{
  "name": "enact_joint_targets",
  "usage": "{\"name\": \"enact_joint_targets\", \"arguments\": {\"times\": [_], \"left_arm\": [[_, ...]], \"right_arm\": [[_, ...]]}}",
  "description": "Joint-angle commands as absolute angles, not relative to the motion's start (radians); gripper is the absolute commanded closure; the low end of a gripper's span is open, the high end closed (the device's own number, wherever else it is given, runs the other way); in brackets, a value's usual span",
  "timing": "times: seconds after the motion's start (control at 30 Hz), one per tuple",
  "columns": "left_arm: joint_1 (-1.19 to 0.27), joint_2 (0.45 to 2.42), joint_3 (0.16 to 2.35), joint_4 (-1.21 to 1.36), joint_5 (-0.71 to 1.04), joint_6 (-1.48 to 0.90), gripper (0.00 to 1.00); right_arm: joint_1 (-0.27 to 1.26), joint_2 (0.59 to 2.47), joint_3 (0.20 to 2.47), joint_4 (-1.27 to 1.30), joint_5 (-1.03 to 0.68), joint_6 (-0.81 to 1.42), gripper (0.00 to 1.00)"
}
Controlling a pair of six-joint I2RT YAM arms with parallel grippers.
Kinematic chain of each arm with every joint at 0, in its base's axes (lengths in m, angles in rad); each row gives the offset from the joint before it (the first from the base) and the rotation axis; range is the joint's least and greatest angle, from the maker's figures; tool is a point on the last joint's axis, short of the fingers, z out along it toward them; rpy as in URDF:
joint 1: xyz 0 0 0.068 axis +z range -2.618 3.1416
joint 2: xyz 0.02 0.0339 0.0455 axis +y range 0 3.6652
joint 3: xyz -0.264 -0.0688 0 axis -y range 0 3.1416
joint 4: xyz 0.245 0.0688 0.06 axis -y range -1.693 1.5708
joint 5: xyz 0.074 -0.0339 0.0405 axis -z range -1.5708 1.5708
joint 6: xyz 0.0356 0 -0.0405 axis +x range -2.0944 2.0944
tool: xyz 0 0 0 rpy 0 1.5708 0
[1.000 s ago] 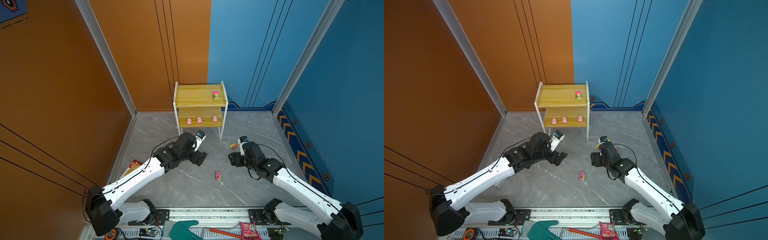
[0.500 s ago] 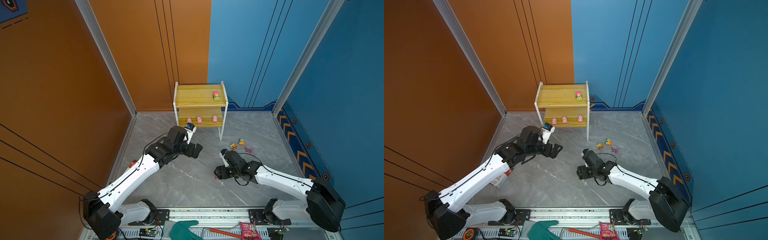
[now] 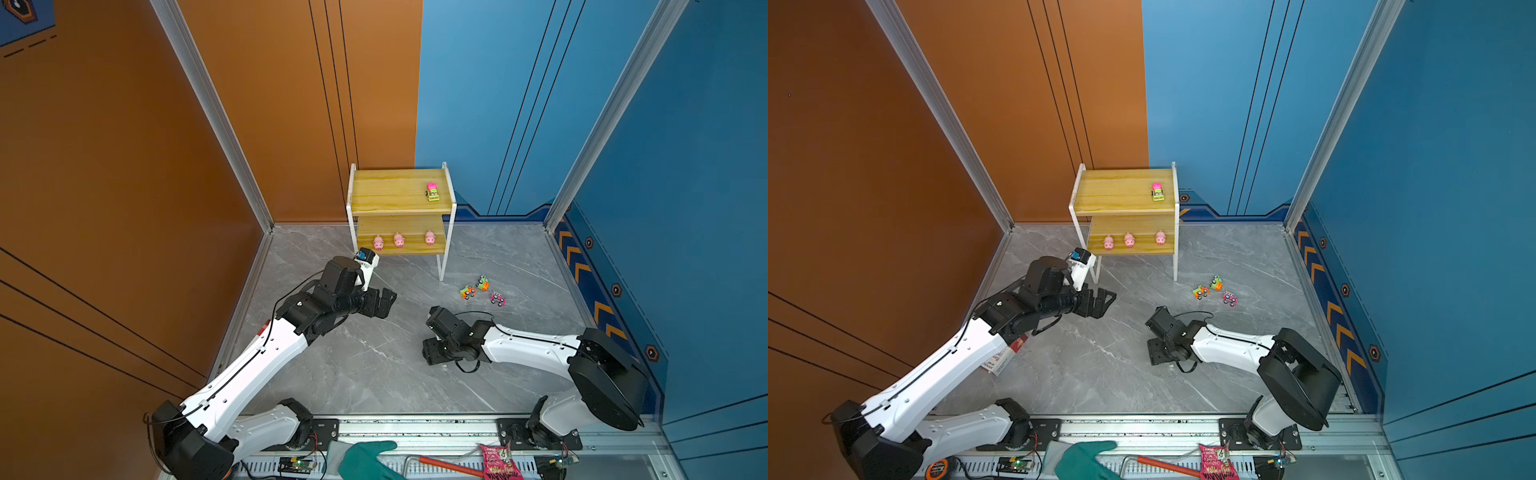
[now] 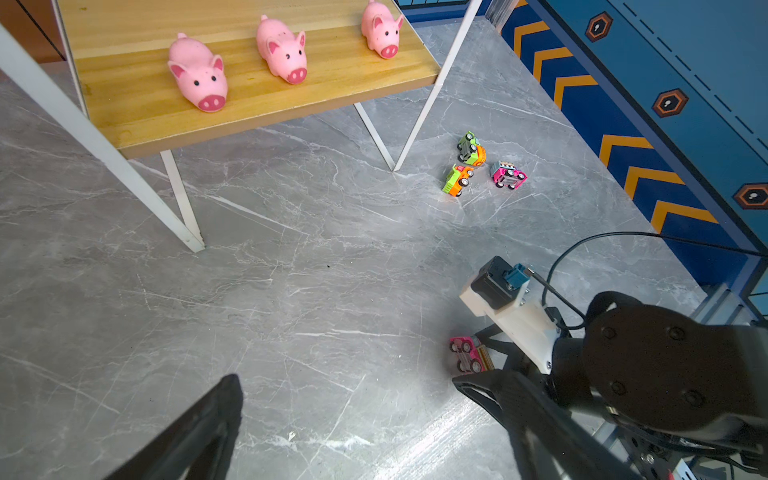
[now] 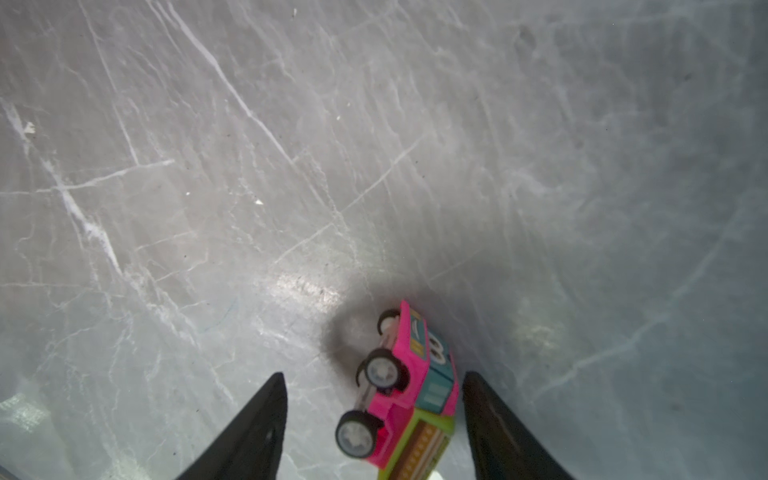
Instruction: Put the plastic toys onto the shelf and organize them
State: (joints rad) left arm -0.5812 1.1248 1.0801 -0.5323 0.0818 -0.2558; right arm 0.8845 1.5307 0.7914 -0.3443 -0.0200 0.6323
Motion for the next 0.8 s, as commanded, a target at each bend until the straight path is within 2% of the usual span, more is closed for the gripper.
{"name": "enact_joint_targets", "arguments": {"times": [0.0, 0.2, 0.33, 0.77], "left_arm": [[-0.569, 1.119, 1.077, -0.546, 0.103, -0.262, 0.02], [-0.552, 1.117, 1.072, -0.546, 0.103, -0.258, 0.02], [-0.54, 1.114, 1.063, -0.543, 0.104, -0.259, 0.02], [-0.48, 1.103, 1.049, -0.537, 0.088, -0.262, 0.02]], "right_arm": [[0.891, 1.552, 0.829, -0.408, 0.042, 0.651, 0.39], [0.892, 1.588, 0.879, -0.438, 0.039, 0.62, 0.58], [0.897, 1.621, 0.92, -0.46, 0.047, 0.591, 0.64], [0.907, 1.789, 1.169, -0.502, 0.125, 0.426, 0.67]]}}
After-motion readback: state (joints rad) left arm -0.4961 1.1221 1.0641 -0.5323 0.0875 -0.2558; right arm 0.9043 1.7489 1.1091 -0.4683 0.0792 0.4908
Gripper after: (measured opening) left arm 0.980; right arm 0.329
